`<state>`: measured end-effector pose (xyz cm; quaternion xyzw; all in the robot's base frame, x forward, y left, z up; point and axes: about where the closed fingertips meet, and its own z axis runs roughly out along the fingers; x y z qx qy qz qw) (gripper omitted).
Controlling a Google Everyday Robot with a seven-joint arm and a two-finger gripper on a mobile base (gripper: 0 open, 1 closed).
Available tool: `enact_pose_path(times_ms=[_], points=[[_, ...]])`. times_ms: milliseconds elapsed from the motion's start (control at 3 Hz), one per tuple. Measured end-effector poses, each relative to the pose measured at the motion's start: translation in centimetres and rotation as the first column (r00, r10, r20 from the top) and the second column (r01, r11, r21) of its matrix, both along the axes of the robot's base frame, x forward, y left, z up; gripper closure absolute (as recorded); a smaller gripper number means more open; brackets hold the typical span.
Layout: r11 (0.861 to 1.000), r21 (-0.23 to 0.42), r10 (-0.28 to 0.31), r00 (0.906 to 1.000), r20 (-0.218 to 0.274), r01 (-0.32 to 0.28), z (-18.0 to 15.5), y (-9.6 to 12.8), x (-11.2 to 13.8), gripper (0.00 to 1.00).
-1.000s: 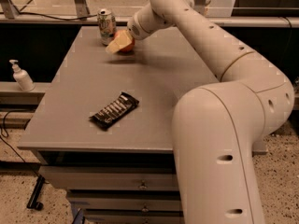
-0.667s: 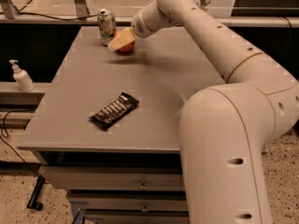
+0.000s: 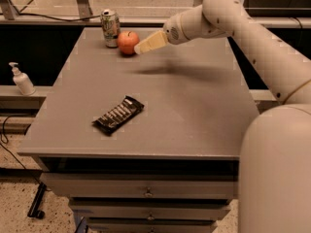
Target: Move apple near 7up can
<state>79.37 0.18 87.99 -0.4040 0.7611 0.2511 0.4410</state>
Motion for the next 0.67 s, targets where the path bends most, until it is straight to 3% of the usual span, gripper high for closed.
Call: enact_pose_path(times_ms=[333, 667], points=[[0.998, 0.057, -0.023, 0.9997, -0.007, 0.024, 0.2, -5.0, -3.0, 0.00], [0.997, 0.062, -0.047, 0.9988, -0.013, 0.048, -0.1, -7.1, -3.4, 0.00]])
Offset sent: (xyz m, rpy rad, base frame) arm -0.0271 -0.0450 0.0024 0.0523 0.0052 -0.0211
